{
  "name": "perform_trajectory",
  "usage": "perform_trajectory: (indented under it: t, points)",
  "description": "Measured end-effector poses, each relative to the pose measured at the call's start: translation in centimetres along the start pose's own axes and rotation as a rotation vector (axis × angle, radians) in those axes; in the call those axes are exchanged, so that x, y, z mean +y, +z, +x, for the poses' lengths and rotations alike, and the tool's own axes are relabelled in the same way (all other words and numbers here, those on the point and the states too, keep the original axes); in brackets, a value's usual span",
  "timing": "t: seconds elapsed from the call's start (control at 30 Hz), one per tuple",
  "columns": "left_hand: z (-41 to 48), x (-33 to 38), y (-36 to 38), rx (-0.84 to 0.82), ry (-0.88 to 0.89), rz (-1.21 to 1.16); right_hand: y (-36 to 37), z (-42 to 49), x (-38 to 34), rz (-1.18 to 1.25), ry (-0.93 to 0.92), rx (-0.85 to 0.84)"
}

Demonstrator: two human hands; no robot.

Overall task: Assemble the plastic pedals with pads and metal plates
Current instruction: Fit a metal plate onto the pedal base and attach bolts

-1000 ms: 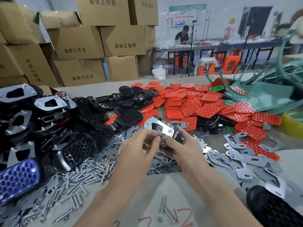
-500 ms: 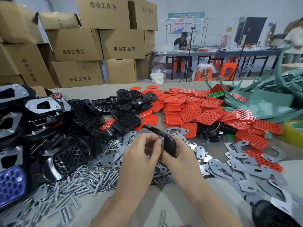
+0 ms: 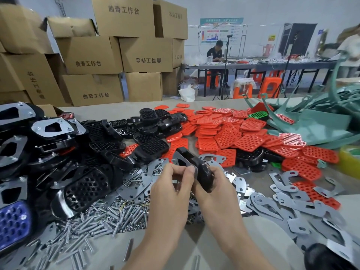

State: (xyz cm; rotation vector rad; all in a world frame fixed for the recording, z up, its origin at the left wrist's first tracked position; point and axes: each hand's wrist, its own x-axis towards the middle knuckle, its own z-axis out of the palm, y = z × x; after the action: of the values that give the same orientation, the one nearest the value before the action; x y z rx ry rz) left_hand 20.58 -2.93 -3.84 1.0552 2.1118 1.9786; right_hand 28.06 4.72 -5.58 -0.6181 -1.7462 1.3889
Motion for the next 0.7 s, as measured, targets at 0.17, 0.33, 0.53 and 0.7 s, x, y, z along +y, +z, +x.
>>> perform_trajectory:
  t: [0.17, 0.33, 0.53, 0.7]
  points:
    - [0.41, -0.33, -0.81, -0.046, 0.096, 0.112, 0.00, 0.08, -0.02, -0.005, 0.012, -0.011]
    - [0.16, -0.45, -0.93, -0.041, 0.125, 0.152, 0.00, 0.01, 0.05, -0.056, 0.003, -0.006]
    - [0.13, -0.40, -0.59, -0.037, 0.045, 0.041, -0.03, -0.27, -0.22, -0.124, -0.029, 0.022]
    - [-0.11, -0.39, -0.21, -0.024, 0.006, -0.035, -0.04, -0.31, -0.35, -0.134, -0.037, 0.027]
